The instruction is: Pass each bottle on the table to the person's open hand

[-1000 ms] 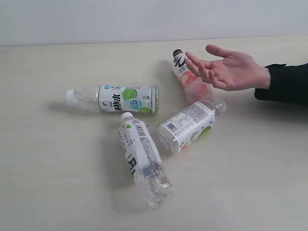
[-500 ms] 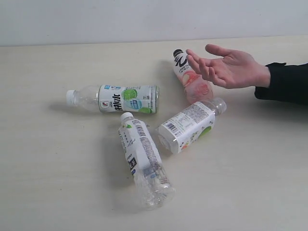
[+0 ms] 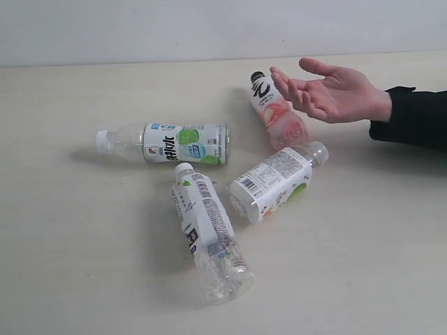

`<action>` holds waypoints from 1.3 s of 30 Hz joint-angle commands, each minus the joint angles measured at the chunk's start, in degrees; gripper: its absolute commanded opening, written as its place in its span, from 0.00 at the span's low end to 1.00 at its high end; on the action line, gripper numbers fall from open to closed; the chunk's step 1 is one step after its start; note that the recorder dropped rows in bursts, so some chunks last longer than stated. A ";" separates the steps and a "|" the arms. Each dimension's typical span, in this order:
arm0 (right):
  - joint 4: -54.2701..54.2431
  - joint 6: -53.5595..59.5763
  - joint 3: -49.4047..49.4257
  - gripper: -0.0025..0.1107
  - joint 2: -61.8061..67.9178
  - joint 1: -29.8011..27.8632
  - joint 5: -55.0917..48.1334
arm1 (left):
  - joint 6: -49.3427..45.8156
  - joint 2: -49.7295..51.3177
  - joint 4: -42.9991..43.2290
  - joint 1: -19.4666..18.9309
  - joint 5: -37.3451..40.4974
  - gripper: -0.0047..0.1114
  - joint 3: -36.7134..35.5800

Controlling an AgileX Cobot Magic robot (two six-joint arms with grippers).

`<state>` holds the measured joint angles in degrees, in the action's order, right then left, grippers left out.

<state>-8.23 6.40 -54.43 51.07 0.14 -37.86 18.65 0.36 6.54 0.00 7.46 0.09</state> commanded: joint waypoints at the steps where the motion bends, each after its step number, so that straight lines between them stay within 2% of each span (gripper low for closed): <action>1: -15.94 13.07 -4.34 0.02 8.48 2.39 -14.12 | -0.03 -0.36 0.11 -0.12 -0.28 0.04 -0.09; 6: -19.45 14.37 -4.76 0.02 15.65 11.67 -20.22 | -0.03 -0.36 0.11 -0.12 -0.28 0.04 -0.09; 12: -24.30 13.95 -4.87 0.02 23.86 26.45 -15.16 | -0.03 -0.36 0.11 -0.12 -0.28 0.04 -0.09; 15: -22.77 13.95 -5.40 0.02 28.85 33.21 -11.75 | -0.03 -0.36 0.11 -0.12 -0.28 0.04 -0.09; 18: -21.86 12.50 -7.79 0.02 34.85 37.50 -12.07 | -0.03 -0.36 0.11 -0.12 -0.28 0.04 -0.09; 22: -12.38 5.90 -12.46 0.02 41.82 42.90 -12.37 | -0.03 -0.36 0.11 -0.12 -0.28 0.04 -0.09; 27: 3.75 -8.02 -15.34 0.02 46.76 48.19 -10.49 | -0.03 -0.36 0.11 -0.12 -0.28 0.04 -0.09; 34: 4.25 -10.66 -16.37 0.02 49.60 48.72 -7.42 | -0.03 -0.36 0.11 -0.12 -0.28 0.04 -0.09; 36: 4.60 -10.98 -16.87 0.07 50.45 48.72 -7.92 | -0.03 -0.36 0.11 -0.12 -0.28 0.04 -0.09; 39: 4.61 -11.55 -17.48 0.22 52.00 48.84 -8.68 | -0.03 -0.36 0.11 -0.12 -0.28 0.04 -0.09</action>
<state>-4.25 -4.26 -71.17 101.78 48.79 -46.41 18.65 0.36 6.54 0.00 7.46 0.09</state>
